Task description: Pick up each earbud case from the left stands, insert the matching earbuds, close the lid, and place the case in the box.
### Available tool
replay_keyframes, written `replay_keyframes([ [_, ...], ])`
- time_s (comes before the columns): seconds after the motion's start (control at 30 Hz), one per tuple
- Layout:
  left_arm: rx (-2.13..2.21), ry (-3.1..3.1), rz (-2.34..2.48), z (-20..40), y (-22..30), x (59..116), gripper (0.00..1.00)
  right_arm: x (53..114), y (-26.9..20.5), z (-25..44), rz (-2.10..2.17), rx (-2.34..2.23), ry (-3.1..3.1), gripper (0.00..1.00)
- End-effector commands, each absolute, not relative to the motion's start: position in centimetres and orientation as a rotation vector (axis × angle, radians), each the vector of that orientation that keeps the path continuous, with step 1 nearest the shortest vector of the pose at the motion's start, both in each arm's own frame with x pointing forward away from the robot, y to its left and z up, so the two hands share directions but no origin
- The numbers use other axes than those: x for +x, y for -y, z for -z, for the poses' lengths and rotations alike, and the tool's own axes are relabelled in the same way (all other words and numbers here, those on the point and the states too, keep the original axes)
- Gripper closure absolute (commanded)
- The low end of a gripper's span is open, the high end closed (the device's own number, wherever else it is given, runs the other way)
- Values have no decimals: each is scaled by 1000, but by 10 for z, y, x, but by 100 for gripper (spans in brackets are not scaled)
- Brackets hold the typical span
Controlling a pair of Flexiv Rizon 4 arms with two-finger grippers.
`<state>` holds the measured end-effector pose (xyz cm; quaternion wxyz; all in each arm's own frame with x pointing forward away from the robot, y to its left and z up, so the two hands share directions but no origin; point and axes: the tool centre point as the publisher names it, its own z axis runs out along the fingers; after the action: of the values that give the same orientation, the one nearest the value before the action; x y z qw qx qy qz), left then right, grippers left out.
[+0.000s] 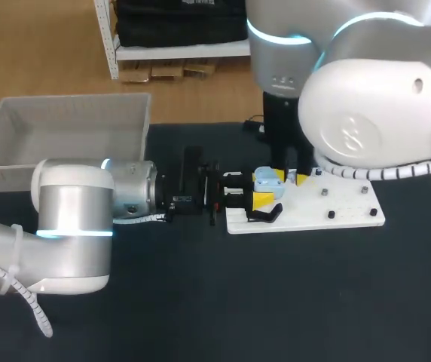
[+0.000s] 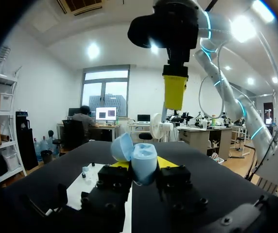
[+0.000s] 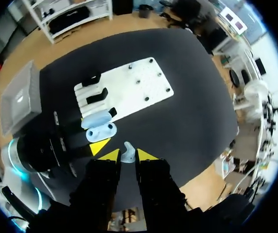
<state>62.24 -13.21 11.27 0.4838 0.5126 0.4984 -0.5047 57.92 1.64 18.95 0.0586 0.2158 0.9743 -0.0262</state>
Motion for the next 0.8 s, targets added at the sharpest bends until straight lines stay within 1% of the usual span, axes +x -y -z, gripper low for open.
replay_keyframes([
  [0.03,1244,-1210,1227,-112,132,622,100,590,-29,-194,119,757,-2959,100],
  [0.27,1244,-1210,1227,-112,132,622,100,595,-35,-190,128,791,-2969,100],
  [0.8,1244,-1210,1227,-112,132,622,100,602,-33,-178,177,939,-2990,100],
])
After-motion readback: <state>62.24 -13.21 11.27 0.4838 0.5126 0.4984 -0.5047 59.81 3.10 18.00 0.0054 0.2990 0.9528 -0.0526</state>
